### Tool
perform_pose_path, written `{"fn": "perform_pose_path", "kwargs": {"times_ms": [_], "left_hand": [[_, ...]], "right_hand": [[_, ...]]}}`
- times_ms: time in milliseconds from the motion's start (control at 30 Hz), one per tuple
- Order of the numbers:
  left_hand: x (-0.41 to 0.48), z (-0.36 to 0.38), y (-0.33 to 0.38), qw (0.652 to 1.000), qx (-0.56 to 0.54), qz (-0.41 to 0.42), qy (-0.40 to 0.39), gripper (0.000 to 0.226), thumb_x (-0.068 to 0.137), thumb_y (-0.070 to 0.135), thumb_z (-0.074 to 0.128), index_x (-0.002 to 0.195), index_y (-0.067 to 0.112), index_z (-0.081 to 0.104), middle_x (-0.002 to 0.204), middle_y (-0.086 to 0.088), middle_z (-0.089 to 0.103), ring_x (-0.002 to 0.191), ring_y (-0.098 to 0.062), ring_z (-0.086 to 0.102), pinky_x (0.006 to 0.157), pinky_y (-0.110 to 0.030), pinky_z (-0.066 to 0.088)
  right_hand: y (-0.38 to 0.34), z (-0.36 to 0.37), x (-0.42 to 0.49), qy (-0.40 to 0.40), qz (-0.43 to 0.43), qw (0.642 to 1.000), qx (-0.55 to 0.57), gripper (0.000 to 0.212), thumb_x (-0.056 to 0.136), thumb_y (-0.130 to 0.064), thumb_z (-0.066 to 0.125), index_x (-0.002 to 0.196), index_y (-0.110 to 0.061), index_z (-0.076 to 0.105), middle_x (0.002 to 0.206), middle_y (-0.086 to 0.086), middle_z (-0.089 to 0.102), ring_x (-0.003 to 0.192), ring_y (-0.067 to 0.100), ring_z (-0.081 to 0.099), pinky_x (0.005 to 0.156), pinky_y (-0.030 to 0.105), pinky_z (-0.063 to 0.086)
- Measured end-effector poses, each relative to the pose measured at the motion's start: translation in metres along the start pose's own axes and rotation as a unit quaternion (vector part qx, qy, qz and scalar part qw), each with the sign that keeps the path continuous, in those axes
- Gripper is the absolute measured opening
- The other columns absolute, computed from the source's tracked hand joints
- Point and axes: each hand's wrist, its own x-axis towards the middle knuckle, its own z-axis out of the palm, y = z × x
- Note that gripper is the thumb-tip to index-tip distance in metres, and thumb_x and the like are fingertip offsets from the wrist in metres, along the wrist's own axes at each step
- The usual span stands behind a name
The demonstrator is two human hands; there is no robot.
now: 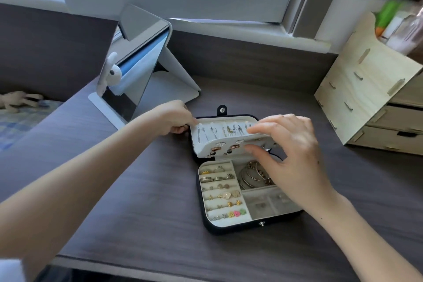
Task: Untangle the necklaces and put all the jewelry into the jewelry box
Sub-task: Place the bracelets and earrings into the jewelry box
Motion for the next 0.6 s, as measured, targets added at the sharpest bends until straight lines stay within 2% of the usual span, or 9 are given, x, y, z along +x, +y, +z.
{"fn": "perform_pose_path", "kwargs": {"times_ms": [100, 233, 300, 367, 433, 500, 600], "left_hand": [[0.000, 0.000, -0.001, 0.999, -0.050, -0.013, -0.003, 0.005, 0.088, 0.006, 0.060, 0.092, 0.004, 0.056, 0.074, -0.007, 0.048, 0.055, -0.012, 0.040, 0.045, -0.016, 0.037], [-0.011, -0.007, 0.001, 0.984, -0.175, 0.003, -0.024, 0.013, 0.088, 0.007, 0.060, 0.101, 0.004, 0.062, 0.086, -0.011, 0.058, 0.061, -0.013, 0.050, 0.050, -0.019, 0.041], [-0.023, -0.008, 0.006, 0.974, -0.222, 0.032, -0.031, 0.007, 0.091, 0.007, 0.056, 0.095, 0.006, 0.062, 0.083, -0.009, 0.064, 0.067, -0.016, 0.057, 0.058, -0.024, 0.046], [-0.036, -0.008, 0.011, 0.964, -0.255, 0.067, -0.031, 0.009, 0.094, 0.008, 0.052, 0.090, 0.008, 0.060, 0.075, -0.008, 0.063, 0.063, -0.016, 0.060, 0.053, -0.024, 0.048], [-0.048, -0.007, 0.015, 0.958, -0.267, 0.096, -0.043, 0.013, 0.096, 0.017, 0.051, 0.092, 0.007, 0.059, 0.075, -0.008, 0.063, 0.065, -0.016, 0.061, 0.052, -0.023, 0.050], [-0.054, -0.008, 0.015, 0.956, -0.264, 0.117, -0.051, 0.024, 0.097, 0.029, 0.050, 0.101, 0.006, 0.058, 0.085, -0.012, 0.065, 0.077, -0.020, 0.062, 0.064, -0.026, 0.052], [-0.061, -0.007, 0.016, 0.958, -0.246, 0.142, -0.043, 0.037, 0.094, 0.040, 0.051, 0.104, 0.005, 0.057, 0.094, -0.017, 0.062, 0.087, -0.026, 0.059, 0.080, -0.035, 0.047]], "right_hand": [[0.002, -0.007, -0.003, -0.002, 0.012, 1.000, 0.025, 0.021, 0.079, -0.027, 0.067, 0.091, -0.011, 0.070, 0.092, -0.004, 0.068, 0.089, 0.011, 0.058, 0.082, 0.036, 0.042], [0.004, -0.008, 0.011, -0.004, 0.052, 0.997, 0.055, 0.019, 0.080, -0.032, 0.063, 0.088, -0.015, 0.070, 0.090, -0.014, 0.062, 0.089, 0.004, 0.055, 0.084, 0.033, 0.042], [0.007, -0.005, 0.022, -0.014, 0.079, 0.994, 0.075, 0.017, 0.082, -0.034, 0.064, 0.088, -0.019, 0.070, 0.088, -0.017, 0.062, 0.087, 0.002, 0.055, 0.084, 0.033, 0.042], [0.010, -0.001, 0.032, -0.026, 0.104, 0.990, 0.090, 0.016, 0.084, -0.032, 0.063, 0.091, -0.020, 0.071, 0.087, -0.017, 0.062, 0.087, 0.002, 0.053, 0.083, 0.032, 0.042], [0.015, 0.002, 0.041, -0.046, 0.118, 0.987, 0.101, 0.015, 0.089, -0.026, 0.059, 0.093, -0.019, 0.072, 0.087, -0.018, 0.060, 0.088, 0.004, 0.051, 0.082, 0.025, 0.040], [0.019, 0.006, 0.051, -0.081, 0.143, 0.980, 0.114, 0.015, 0.092, -0.022, 0.058, 0.095, -0.019, 0.072, 0.086, -0.019, 0.058, 0.089, 0.004, 0.051, 0.079, 0.017, 0.038], [0.023, 0.009, 0.063, -0.127, 0.219, 0.954, 0.162, 0.014, 0.091, -0.023, 0.060, 0.094, -0.020, 0.073, 0.087, -0.015, 0.062, 0.089, 0.006, 0.057, 0.077, 0.021, 0.044]]}}
